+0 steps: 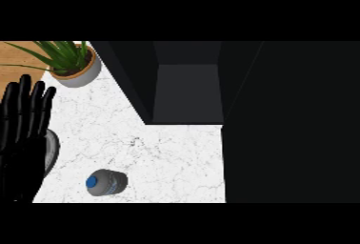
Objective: Pick up the bottled water, place it into the cabinet and close the cabinet
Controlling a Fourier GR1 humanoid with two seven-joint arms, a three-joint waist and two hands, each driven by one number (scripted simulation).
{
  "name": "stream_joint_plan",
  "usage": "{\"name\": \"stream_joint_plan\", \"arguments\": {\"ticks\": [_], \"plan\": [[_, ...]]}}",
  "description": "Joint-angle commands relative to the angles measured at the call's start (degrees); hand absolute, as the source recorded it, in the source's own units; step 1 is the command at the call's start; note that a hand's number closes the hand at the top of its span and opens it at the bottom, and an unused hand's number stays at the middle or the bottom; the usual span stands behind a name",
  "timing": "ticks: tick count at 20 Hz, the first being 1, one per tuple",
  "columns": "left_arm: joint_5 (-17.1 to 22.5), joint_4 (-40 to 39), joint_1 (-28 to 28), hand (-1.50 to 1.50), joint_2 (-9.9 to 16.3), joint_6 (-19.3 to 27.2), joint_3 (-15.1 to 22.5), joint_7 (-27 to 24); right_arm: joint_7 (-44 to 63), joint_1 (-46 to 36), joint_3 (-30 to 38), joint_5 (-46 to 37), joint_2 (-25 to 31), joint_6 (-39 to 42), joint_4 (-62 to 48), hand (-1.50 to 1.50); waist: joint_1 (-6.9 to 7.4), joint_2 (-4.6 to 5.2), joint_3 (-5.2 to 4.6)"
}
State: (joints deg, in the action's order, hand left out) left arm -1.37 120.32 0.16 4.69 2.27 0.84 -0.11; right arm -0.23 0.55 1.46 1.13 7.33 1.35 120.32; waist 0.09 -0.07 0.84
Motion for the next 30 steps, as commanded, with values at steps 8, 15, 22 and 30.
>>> {"name": "stream_joint_plan", "arguments": {"ticks": [8,15,22,30], "plan": [[17.81,0.5,15.0,-1.5,1.43,-16.22,16.92,7.35,4.4,8.68,-7.06,9.52,-7.05,1.61,-1.01,-1.5,0.03,0.62,-0.74],[32.07,15.51,33.48,-1.5,12.19,-23.84,11.19,10.18,8.08,18.69,-5.97,17.43,-4.98,5.7,7.46,-1.5,0.59,-0.31,-0.84],[36.34,13.74,38.35,-1.5,13.6,-31.09,4.26,6.63,4.48,25.07,-7.03,17.92,-5.0,9.89,8.07,-1.5,0.05,-0.1,-0.82],[41.01,8.37,42.83,-1.5,15.53,-40.75,-5.43,2.64,3.54,27.29,-9.82,15.14,-6.5,9.34,10.32,-1.5,0.12,-0.06,-0.83]]}}
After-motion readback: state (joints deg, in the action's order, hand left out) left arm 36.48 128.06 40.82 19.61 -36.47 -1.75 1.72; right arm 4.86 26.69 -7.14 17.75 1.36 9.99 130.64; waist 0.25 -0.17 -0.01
